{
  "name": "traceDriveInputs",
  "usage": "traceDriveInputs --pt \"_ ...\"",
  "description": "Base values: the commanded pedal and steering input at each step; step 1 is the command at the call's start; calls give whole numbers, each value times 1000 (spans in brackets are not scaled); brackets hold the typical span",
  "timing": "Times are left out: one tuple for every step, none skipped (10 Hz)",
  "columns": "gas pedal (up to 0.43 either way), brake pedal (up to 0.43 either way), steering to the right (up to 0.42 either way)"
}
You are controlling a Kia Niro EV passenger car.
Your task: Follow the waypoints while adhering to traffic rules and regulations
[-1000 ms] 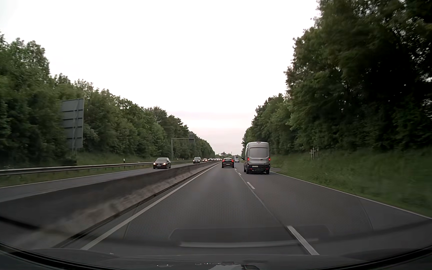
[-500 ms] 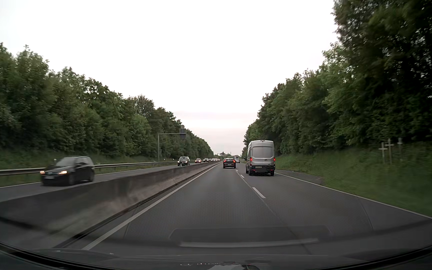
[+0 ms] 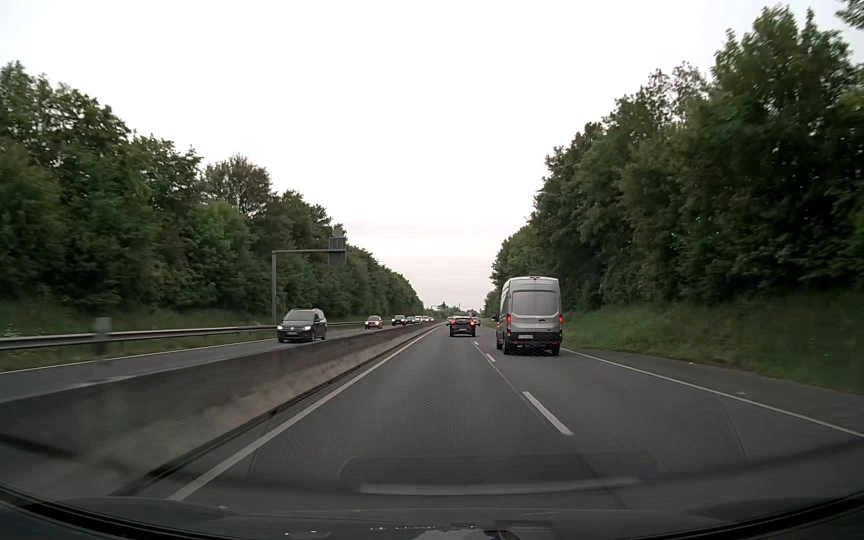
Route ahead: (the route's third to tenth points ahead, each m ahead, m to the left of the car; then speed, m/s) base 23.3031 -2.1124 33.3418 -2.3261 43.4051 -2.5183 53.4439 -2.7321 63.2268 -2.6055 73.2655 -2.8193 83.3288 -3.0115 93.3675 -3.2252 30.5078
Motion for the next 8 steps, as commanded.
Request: traceDriveInputs --pt "177 0 1" --pt "220 0 1" --pt "280 0 1" --pt "331 0 1" --pt "358 0 1" --pt "378 0 1" --pt "398 0 1" --pt "398 0 1"
